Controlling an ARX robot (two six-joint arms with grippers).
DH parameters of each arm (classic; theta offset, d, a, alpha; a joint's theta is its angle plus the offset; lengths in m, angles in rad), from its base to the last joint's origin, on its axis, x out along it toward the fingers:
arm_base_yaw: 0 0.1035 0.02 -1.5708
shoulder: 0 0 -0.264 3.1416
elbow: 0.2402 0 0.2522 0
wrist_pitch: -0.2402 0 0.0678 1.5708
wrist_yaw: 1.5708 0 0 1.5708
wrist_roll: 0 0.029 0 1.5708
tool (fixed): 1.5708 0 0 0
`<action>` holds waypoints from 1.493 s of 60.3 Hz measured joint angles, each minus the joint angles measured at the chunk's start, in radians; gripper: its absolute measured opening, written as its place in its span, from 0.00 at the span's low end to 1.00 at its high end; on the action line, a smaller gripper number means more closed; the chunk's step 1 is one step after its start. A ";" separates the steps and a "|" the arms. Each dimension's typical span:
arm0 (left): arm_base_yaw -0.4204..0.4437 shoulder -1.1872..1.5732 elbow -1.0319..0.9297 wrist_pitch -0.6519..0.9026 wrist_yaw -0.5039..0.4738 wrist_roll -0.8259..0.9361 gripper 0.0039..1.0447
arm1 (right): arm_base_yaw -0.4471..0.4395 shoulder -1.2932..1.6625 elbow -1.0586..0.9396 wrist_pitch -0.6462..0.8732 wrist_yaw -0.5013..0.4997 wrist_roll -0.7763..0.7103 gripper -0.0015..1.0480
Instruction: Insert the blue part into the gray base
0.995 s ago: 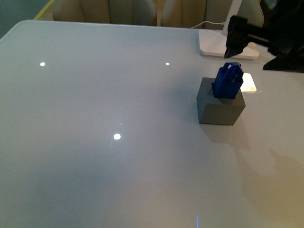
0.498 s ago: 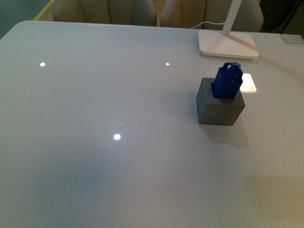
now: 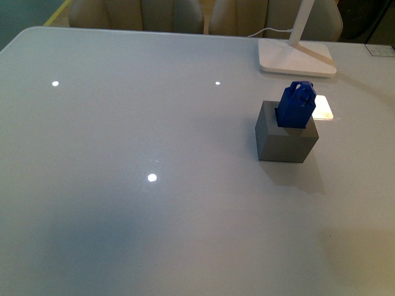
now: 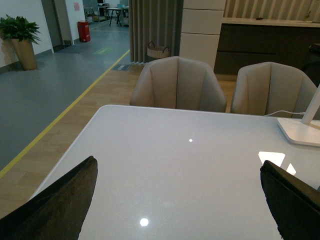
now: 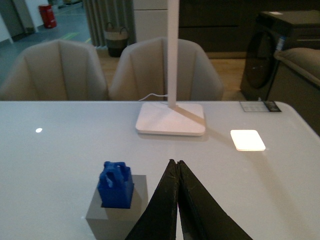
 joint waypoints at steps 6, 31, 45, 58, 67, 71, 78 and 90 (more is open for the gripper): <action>0.000 0.000 0.000 0.000 0.000 0.000 0.93 | -0.010 -0.080 -0.037 -0.042 -0.003 0.000 0.02; 0.000 0.000 0.000 0.000 0.000 0.000 0.93 | -0.012 -0.430 -0.136 -0.294 -0.003 0.000 0.02; 0.000 0.000 0.000 0.000 0.000 0.000 0.93 | -0.012 -0.601 -0.148 -0.441 -0.003 0.000 0.02; 0.000 0.000 0.000 0.000 0.000 0.000 0.93 | -0.012 -0.749 -0.149 -0.576 -0.003 0.000 0.02; 0.000 0.000 0.000 0.000 0.000 0.000 0.93 | -0.012 -0.836 -0.149 -0.657 -0.003 0.000 0.02; 0.000 0.000 0.000 0.000 0.000 0.000 0.93 | -0.012 -0.872 -0.149 -0.691 -0.003 0.000 0.02; 0.000 0.000 0.000 0.000 0.000 0.000 0.93 | -0.012 -0.926 -0.149 -0.744 -0.003 0.000 0.02; 0.000 0.000 0.000 0.000 0.000 0.000 0.93 | -0.012 -1.007 -0.149 -0.824 -0.003 0.000 0.02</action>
